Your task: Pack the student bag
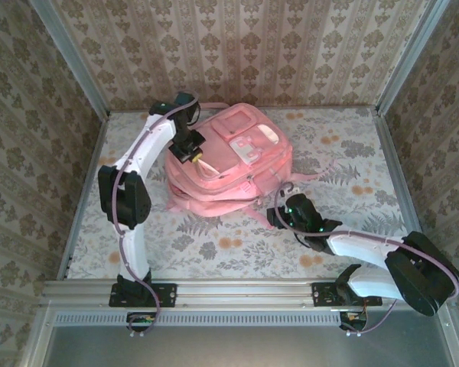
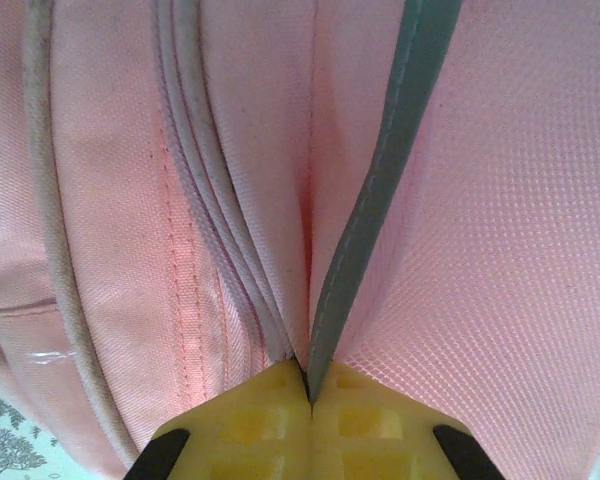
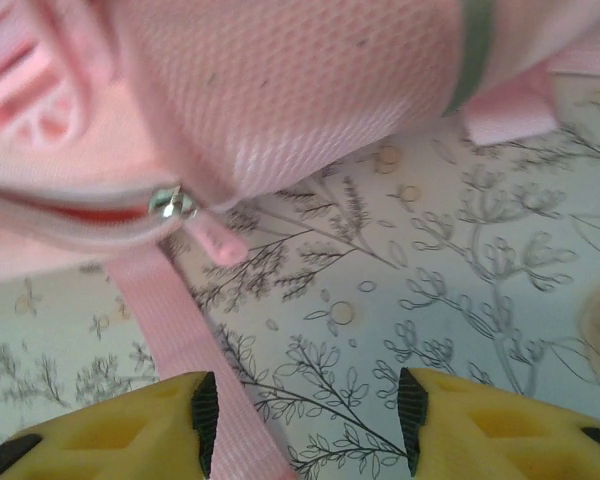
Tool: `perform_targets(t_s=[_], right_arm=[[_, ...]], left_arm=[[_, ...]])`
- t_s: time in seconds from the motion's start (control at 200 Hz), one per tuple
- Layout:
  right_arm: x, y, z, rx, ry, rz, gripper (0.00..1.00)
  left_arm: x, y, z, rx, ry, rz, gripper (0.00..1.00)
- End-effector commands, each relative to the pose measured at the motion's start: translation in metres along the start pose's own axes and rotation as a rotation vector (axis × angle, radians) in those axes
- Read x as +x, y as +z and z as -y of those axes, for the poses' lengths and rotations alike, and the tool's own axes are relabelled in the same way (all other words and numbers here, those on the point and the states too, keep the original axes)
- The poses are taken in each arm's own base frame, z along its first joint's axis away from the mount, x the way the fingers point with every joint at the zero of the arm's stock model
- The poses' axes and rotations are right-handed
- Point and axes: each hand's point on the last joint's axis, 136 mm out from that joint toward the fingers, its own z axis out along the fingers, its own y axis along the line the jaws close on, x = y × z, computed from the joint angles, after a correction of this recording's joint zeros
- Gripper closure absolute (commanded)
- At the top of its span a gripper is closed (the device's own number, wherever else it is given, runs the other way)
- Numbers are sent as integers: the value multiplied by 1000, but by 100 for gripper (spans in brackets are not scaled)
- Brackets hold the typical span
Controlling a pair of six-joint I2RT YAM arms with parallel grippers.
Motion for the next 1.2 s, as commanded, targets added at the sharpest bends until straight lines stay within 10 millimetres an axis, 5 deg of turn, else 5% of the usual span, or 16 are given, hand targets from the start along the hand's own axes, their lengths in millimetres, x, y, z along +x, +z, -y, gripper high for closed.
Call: perform_targets(t_s=[0.0,0.255,0.785,1.195], right_arm=[[-50,0,-32,-121,-194,220,48],[-39,29,-48,-206,-286,276,53],[-23,64,-32,-126,-285,284,54],[-25,55,-38,-173,-248,308,85]], left_arm=[[-7,-34,18,119,-17,31,100],[-5,-41,25,178,-33,0,100],[-5,-49,30,225,-36,-20,100],[-5,-41,33,235,-41,-35,100]])
